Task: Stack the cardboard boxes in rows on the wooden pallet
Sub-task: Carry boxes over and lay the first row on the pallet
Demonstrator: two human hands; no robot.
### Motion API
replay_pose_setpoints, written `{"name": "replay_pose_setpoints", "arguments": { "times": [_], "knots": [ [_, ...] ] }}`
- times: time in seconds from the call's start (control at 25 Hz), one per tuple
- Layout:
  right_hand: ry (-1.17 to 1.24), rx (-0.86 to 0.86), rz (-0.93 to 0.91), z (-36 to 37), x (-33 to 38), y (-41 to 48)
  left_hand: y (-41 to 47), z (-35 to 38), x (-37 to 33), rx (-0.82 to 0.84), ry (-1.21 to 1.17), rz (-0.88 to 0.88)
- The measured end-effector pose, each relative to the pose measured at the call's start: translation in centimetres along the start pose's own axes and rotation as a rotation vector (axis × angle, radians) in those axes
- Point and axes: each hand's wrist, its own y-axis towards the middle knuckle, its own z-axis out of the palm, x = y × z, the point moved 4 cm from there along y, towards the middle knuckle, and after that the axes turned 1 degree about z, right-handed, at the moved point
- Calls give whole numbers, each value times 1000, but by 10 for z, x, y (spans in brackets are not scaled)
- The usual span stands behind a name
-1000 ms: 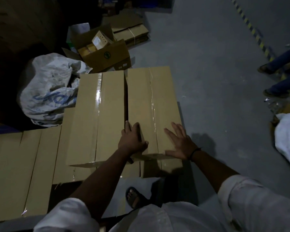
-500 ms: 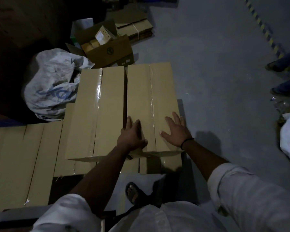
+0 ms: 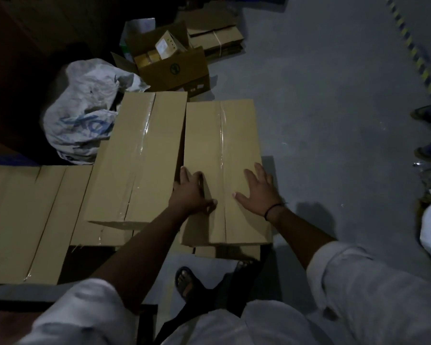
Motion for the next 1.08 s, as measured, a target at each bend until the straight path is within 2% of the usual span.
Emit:
{"name": "replay_pose_setpoints", "arguments": {
  "times": [0.2,0.4,0.52,0.64,0.8,1.08],
  "knots": [
    [1,50,19,-11,6,42,30,-7,-16,-58,-37,-38],
    [-2,32,19,-17,0,30,11,0,-25,-102,-32,-87],
    [-9,-39,-6,-15,-5,0,-19,9,-29,-139,-75,-97],
    [-27,-124,1,-20,-4,-35,-53,15,-35,-183,-25,-130],
    [11,-202,17,-29,0,-95,-108,18,-47,-228,35,-88],
    [18,-368,-104,-29,29,-238,-265,35,-36,-410,10,-77]
  ]
}}
